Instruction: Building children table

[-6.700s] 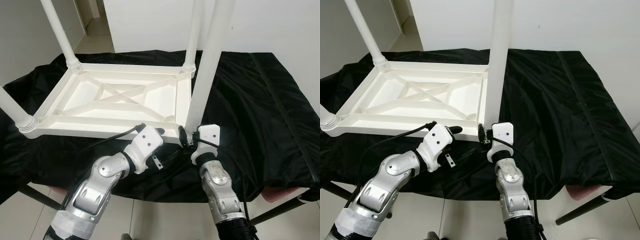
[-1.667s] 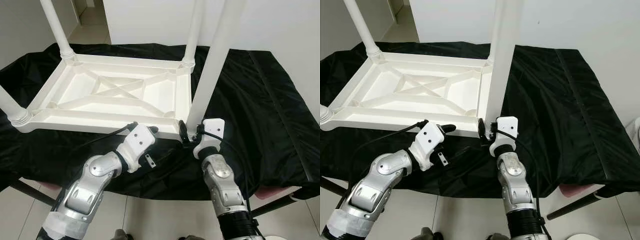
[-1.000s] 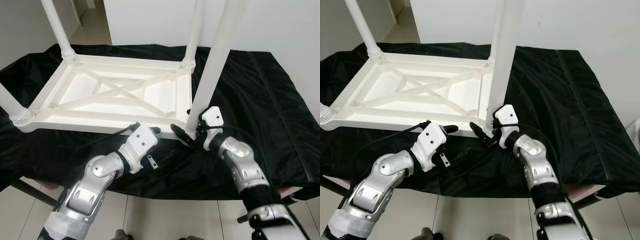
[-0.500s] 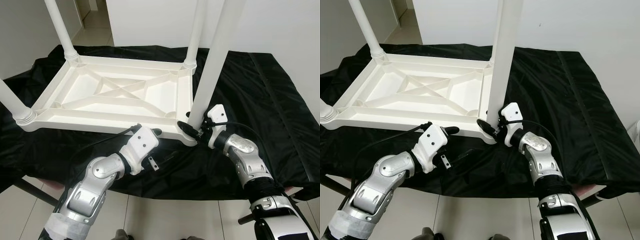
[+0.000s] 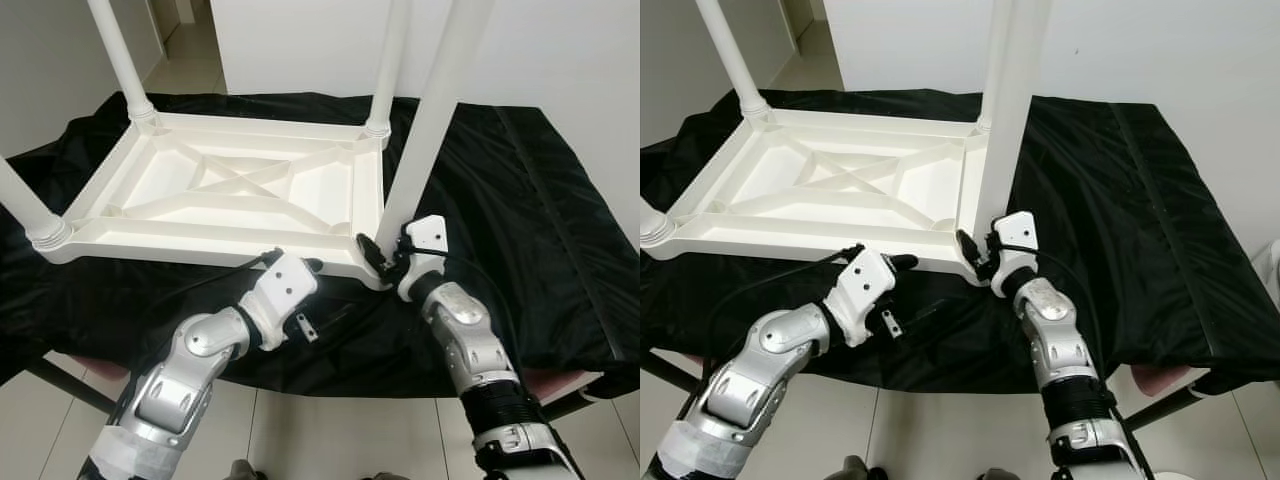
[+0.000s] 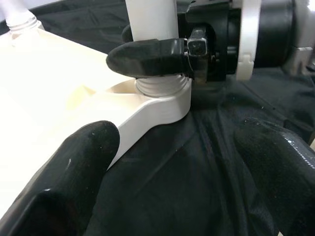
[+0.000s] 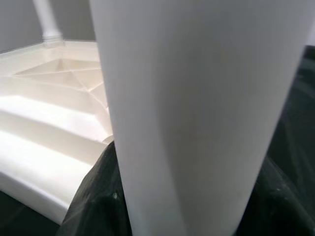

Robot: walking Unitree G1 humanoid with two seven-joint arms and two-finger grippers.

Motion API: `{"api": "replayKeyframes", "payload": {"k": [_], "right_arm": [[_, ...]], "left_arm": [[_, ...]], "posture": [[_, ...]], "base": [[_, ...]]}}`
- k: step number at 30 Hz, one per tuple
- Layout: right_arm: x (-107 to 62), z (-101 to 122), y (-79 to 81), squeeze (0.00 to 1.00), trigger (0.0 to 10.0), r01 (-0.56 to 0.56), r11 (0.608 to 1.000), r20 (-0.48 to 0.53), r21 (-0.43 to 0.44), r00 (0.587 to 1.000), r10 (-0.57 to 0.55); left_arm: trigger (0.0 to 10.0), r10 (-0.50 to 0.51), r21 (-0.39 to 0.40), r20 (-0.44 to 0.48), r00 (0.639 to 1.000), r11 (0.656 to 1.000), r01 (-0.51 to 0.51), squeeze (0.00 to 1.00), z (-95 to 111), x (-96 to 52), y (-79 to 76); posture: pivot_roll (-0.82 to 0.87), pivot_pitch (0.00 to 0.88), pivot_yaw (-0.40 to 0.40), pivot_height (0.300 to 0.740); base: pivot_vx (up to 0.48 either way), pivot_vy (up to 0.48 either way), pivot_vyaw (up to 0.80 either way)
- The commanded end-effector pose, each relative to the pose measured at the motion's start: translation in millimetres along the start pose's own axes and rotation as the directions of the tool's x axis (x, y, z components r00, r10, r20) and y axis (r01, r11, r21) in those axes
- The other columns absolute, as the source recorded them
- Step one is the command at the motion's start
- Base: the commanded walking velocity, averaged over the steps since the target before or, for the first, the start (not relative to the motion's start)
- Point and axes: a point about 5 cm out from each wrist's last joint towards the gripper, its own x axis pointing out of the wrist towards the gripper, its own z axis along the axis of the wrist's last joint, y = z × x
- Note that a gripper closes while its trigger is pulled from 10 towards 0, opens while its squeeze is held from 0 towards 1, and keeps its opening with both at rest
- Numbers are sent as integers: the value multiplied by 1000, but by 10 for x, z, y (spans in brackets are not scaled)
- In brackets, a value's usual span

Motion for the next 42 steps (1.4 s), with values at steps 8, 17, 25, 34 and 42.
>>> {"api": "replayKeyframes", "payload": {"k": [8, 17, 25, 34, 42], "right_arm": [[-114, -135, 207, 0, 10000, 125, 988, -48, 85, 991, -121], [-85, 41, 2, 0, 10000, -54, 997, 46, 51, 998, 51], [-2, 60, -150, 0, 10000, -342, 933, -13, -108, 939, 343], [128, 46, -180, 0, 10000, -531, 835, -104, -144, 847, 521], [206, 25, -242, 0, 2941, -565, 812, -125, -144, 825, 552]], "left_arm": [[10000, 49, 28, -16, 999, 998, -49, 0, 0, -27, 32], [10000, 79, 40, -20, 997, 996, -78, 0, 15, -18, 68], [10000, 68, 31, 12, 998, 997, -69, 0, 45, -18, 28], [10000, 33, 3, 30, 999, 999, -33, 0, 79, -40, -32], [10000, 56, 20, 21, 998, 998, -56, 0, 76, -70, -9]], "posture": [[-102, 97, 57, 740], [-101, 103, 54, 740], [-100, 104, 48, 740], [-78, 101, 41, 740], [-69, 103, 43, 740]], "base": [[0, 0, 0], [0, 0, 0], [0, 0, 0], [0, 0, 0], [0, 0, 0]]}}
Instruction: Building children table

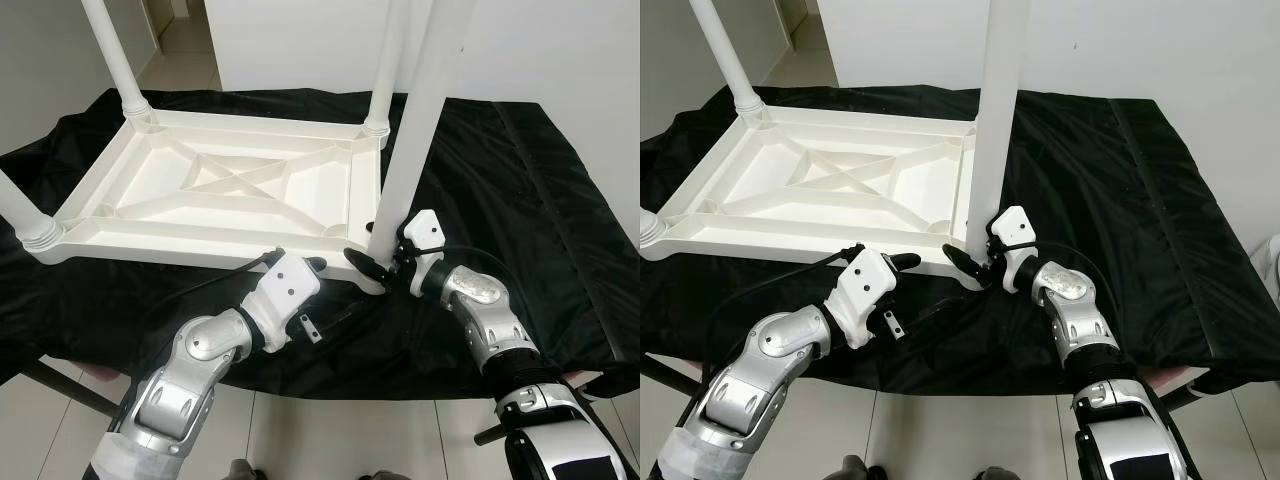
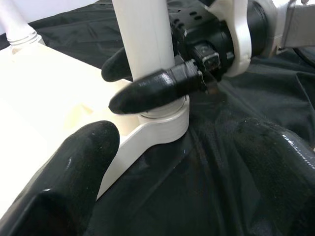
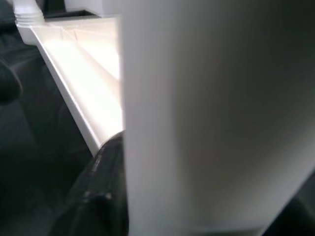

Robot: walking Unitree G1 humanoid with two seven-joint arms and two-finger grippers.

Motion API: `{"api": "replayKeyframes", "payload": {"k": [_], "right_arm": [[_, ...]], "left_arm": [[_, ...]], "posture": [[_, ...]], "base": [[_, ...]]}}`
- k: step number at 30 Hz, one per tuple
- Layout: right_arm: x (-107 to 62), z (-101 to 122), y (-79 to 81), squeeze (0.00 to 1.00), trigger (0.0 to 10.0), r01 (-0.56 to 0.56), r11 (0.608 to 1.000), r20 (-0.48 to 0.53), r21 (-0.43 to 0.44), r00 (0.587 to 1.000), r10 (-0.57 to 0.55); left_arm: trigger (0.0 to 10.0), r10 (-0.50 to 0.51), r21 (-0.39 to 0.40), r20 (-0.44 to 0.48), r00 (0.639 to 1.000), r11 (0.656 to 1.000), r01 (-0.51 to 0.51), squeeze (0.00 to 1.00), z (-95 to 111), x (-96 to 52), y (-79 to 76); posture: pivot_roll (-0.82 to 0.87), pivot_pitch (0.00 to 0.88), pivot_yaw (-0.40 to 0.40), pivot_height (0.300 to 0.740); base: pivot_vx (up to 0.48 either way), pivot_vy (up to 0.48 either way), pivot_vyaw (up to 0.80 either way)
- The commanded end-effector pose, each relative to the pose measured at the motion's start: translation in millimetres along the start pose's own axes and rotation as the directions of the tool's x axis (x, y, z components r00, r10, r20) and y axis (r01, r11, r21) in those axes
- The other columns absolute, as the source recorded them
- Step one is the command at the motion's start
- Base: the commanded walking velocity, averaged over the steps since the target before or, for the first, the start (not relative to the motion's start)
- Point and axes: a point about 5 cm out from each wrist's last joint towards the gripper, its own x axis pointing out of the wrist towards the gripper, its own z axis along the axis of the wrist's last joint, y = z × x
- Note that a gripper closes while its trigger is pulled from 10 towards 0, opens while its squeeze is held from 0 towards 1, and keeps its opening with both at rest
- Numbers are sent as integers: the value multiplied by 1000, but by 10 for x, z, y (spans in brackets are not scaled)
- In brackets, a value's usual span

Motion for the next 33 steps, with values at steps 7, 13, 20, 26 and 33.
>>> {"api": "replayKeyframes", "payload": {"k": [7, 13, 20, 26, 33], "right_arm": [[-18, -75, 20, 0, 0, -21, 1000, -15, 19, 1000, 22], [-52, -114, 13, 0, 10000, 23, 998, -12, 50, 1000, -23], [-3, -93, 30, 0, 10000, 262, 961, -24, 84, 965, -261], [45, -127, 116, 0, 10000, 443, 886, -71, 134, 896, -438], [73, -178, 234, 0, 10000, 674, 727, -135, 135, 739, -660]], "left_arm": [[10000, 40, 12, -21, 999, 999, -40, 0, -26, -33, 23], [10000, 36, 15, -24, 999, 999, -36, 0, -34, -18, 20], [10000, 35, 10, -31, 999, 999, -34, 0, -46, -12, -7], [10000, 37, 8, -34, 999, 999, -37, 0, -53, -14, -20], [10000, 42, 6, -33, 999, 999, -42, 0, -56, -9, -35]], "posture": [[-83, 105, 49, 740], [-88, 105, 48, 740], [-90, 100, 42, 740], [-87, 95, 34, 740], [-82, 87, 31, 740]], "base": [[0, 0, 0], [0, 0, 0], [0, 0, 0], [0, 0, 0], [0, 0, 0]]}}
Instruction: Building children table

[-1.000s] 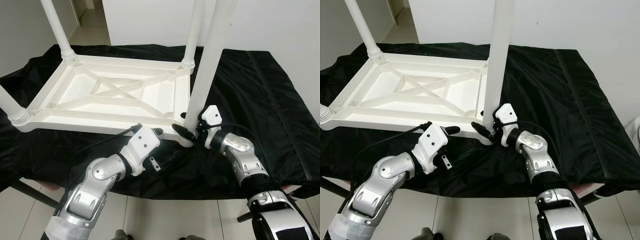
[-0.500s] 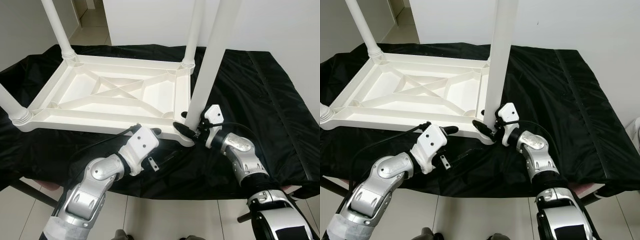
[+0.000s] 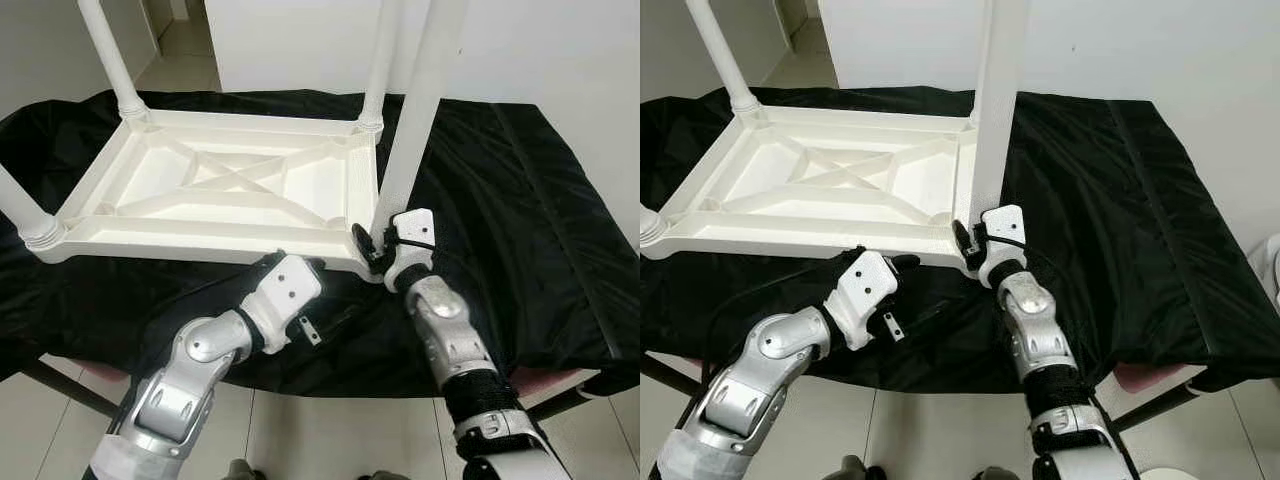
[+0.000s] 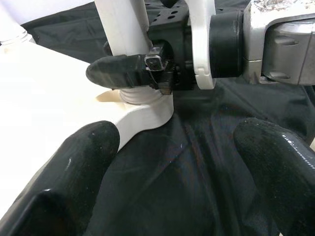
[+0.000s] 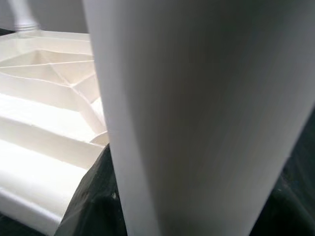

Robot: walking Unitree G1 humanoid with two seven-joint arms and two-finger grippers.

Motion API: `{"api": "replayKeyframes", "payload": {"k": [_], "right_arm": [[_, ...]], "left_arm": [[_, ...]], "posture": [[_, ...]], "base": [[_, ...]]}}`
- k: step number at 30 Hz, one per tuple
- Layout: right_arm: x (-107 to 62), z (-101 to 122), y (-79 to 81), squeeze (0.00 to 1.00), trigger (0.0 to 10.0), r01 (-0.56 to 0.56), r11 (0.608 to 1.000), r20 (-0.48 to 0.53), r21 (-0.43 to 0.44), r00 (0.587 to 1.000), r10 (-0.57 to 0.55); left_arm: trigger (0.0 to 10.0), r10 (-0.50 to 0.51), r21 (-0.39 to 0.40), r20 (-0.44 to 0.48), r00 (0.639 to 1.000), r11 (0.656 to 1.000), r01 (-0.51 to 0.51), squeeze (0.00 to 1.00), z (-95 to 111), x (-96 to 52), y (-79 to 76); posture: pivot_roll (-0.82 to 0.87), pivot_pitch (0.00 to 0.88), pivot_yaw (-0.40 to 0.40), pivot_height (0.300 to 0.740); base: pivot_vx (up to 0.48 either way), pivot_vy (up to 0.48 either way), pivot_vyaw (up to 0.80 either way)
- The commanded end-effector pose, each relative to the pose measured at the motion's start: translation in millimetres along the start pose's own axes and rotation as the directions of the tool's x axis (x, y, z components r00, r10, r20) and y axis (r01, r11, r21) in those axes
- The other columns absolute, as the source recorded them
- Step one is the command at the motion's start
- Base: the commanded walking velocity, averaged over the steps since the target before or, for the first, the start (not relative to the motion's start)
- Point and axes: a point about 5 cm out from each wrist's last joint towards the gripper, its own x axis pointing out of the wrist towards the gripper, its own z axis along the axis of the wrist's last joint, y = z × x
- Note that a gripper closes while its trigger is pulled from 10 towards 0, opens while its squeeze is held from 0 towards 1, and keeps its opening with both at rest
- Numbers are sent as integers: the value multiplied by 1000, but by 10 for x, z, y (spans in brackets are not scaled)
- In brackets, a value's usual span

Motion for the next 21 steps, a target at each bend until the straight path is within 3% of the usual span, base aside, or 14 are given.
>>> {"api": "replayKeyframes", "payload": {"k": [1, 4, 10, 11, 19, 20, 21], "right_arm": [[-93, -183, -53, 0, 10000, 154, 988, -80, 2, 985, -153], [-107, -161, -31, 0, 10000, 260, 966, -79, 9, 963, -258], [-102, -31, 52, 0, 10000, 254, 963, 11, 90, 966, -256], [-118, 8, 23, 1000, 10000, 250, 964, 40, 95, 966, -254], [-202, 115, -121, 953, 10000, 270, 960, 121, 74, 953, -278], [-261, 133, -111, 0, 10000, 254, 965, 152, 71, 953, -262], [-304, 145, -100, 0, 10000, 240, 968, 173, 68, 953, -249]], "left_arm": [[10000, 42, -5, -18, 999, 999, -42, 0, -33, -11, -9], [10000, 44, -7, -18, 999, 999, -44, 0, -35, -12, -12], [10000, 45, -5, -17, 999, 999, -45, 0, -32, -7, -12], [10000, 46, -5, -18, 999, 999, -46, 0, -36, -6, -12], [10000, 54, -6, -17, 998, 998, -54, 0, -38, -17, -6], [10000, 59, 6, -8, 998, 998, -59, 0, -36, -19, -9], [10000, 62, 14, 0, 998, 998, -62, 0, -34, -20, -12]], "posture": [[-82, 87, 31, 740], [-79, 83, 31, 740], [-77, 75, 31, 740], [-75, 74, 31, 740], [-73, 75, 31, 740], [-76, 75, 33, 740], [-76, 75, 33, 740]], "base": [[0, 0, 0], [0, 0, 0], [0, 0, 0], [0, 0, 0], [0, 0, 0], [0, 0, 0], [0, 0, 0]]}}
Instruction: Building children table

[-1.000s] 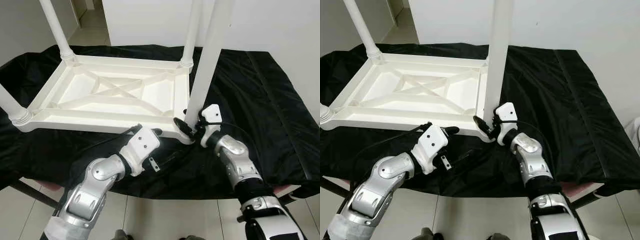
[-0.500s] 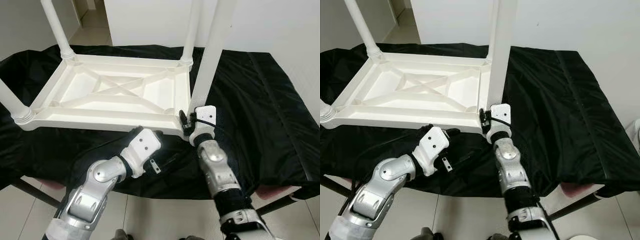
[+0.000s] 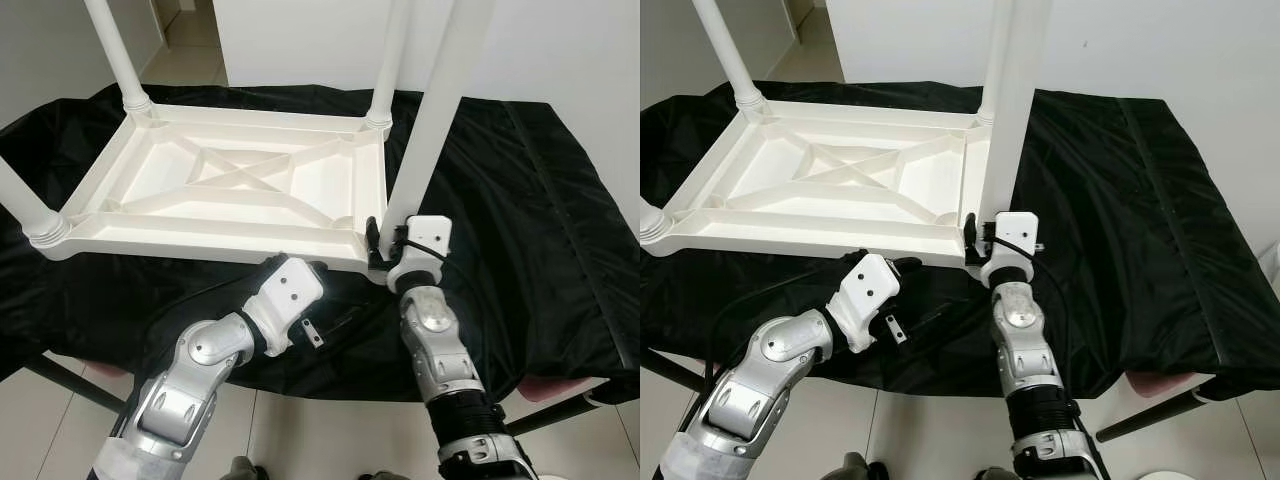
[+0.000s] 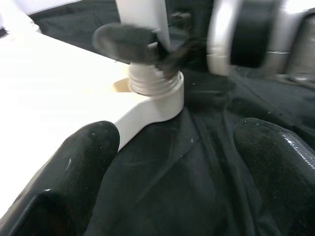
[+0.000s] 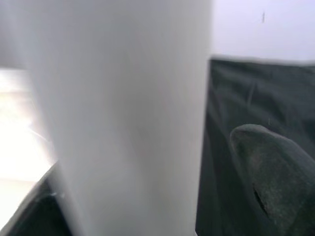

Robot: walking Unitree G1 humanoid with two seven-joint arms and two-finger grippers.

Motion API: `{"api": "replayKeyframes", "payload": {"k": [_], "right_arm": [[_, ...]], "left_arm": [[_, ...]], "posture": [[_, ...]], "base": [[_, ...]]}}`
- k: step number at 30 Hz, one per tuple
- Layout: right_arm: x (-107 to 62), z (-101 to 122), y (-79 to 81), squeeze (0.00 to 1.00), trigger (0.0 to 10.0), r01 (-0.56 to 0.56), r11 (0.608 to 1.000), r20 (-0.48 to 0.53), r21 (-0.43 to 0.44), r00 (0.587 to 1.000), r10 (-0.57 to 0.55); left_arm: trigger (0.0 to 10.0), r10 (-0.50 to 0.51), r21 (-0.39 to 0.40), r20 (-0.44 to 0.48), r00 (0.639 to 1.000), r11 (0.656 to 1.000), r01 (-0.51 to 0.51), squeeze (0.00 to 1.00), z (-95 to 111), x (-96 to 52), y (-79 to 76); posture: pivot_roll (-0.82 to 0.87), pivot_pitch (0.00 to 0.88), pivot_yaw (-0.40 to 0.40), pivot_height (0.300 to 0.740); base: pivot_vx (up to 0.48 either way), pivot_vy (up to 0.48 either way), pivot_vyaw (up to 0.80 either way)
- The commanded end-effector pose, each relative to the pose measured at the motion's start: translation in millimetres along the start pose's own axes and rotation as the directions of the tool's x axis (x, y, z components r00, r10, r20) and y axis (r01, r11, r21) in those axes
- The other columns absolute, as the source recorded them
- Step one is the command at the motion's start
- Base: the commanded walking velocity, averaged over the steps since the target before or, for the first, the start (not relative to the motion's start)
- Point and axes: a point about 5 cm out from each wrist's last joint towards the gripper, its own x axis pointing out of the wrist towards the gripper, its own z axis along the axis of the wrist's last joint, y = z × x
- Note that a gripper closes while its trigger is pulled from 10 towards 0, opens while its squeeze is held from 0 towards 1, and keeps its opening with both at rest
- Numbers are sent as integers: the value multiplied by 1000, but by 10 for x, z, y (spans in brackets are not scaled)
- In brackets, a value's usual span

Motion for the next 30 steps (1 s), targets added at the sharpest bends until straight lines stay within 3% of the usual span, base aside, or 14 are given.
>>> {"api": "replayKeyframes", "payload": {"k": [1, 8, 9, 12, 19, 22, 30], "right_arm": [[-59, 49, -47, 0, 10000, 1, 1000, 47, 6, 999, -1], [-240, 99, -1, 0, 10000, -67, 998, 97, -17, 993, 69], [-356, 134, -9, 0, 10000, -99, 995, 118, 0, 988, 98], [-430, 150, -31, 0, 10000, -110, 994, 124, 2, 986, 109], [-497, 158, -50, 0, 10000, -139, 990, 132, -34, 981, 142], [-598, 133, -27, 0, 10000, -235, 970, 119, -63, 963, 241], [-633, 115, 34, 0, 10000, -309, 949, 109, -61, 943, 314]], "left_arm": [[10000, 60, 18, -4, 998, 998, -60, 0, -26, -22, 13], [10000, 54, 11, -5, 999, 998, -54, 0, -41, -50, 11], [10000, 41, 0, 2, 999, 999, -41, 0, -29, -78, 28], [10000, 24, -16, 13, 1000, 1000, -24, 0, -15, -102, 50], [10000, 14, -30, 27, 1000, 999, -14, 0, -7, -149, 88], [10000, 20, -26, 14, 1000, 999, -19, 0, -44, -226, 151], [10000, 40, -13, -4, 999, 999, -40, 0, -68, -268, 210]], "posture": [[-76, 75, 33, 740], [-87, 79, 39, 740], [-93, 85, 42, 740], [-96, 87, 43, 740], [-101, 92, 47, 740], [-101, 95, 49, 740], [-96, 96, 45, 740]], "base": [[0, 0, 0], [0, 0, 0], [0, 0, 0], [0, 0, 0], [0, 0, 0], [0, 0, 0], [0, 0, 0]]}}
